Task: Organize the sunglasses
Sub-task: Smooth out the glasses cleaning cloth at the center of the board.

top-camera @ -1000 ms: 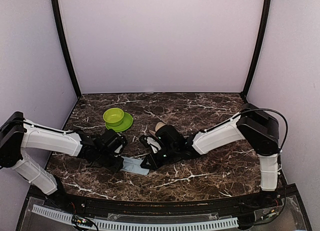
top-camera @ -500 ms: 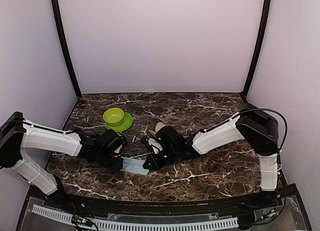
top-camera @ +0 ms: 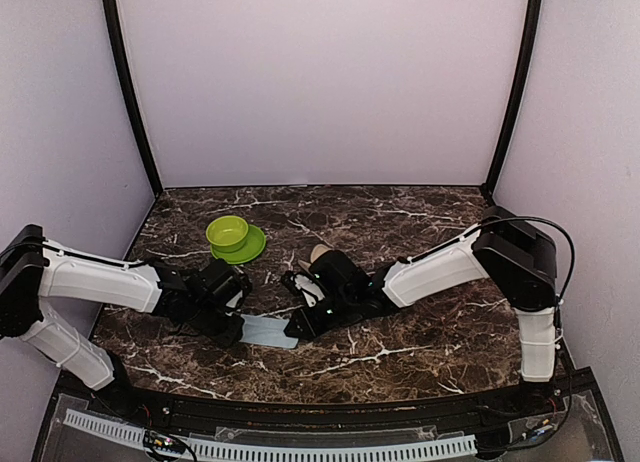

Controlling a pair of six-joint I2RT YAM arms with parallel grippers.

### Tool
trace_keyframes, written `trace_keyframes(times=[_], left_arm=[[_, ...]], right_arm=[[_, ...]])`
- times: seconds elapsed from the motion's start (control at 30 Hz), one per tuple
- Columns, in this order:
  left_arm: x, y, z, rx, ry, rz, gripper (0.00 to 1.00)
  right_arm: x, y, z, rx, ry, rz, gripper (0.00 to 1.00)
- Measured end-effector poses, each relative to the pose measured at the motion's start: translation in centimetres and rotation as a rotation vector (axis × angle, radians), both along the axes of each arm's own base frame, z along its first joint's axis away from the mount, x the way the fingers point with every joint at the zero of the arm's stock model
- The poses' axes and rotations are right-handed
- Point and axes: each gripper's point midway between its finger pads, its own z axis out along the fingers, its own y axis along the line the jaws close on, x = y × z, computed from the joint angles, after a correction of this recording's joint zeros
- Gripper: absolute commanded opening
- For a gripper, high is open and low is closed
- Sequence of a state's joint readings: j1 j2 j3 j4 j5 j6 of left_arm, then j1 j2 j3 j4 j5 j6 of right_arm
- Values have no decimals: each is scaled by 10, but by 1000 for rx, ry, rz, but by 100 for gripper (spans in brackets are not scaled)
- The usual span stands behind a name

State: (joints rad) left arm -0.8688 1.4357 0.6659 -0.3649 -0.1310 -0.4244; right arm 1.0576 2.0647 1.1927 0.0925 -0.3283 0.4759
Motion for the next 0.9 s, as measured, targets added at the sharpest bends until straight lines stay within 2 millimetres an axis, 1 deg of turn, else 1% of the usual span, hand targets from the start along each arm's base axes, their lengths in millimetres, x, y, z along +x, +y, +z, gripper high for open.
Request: trace_keyframes(times=[0.17,0.4,0.5,0.6,0.77,0.83,0.9], left_arm=[[-1,2,0,6,5,0,28],[-2,3,0,10,7,0,28],[-4,5,1,17,13,-1,29],[-5,6,6,10,7,-1,31],[0,0,21,-32,-28,-3,33],[5,-4,28,-59,-45,-1,33],[11,-8,33,-91,-55,2,33]], right_arm=[[0,0,0,0,0,0,22],[-2,0,3,8,-1,15,28],[-5,-3,5,5,1,21,29],[-8,-6,15,15,1,27,29],[-2,-5,42,61,-27,16,29],[4,-7,44,63,-35,-3,28],[12,-12,41,46,-32,-31,28]])
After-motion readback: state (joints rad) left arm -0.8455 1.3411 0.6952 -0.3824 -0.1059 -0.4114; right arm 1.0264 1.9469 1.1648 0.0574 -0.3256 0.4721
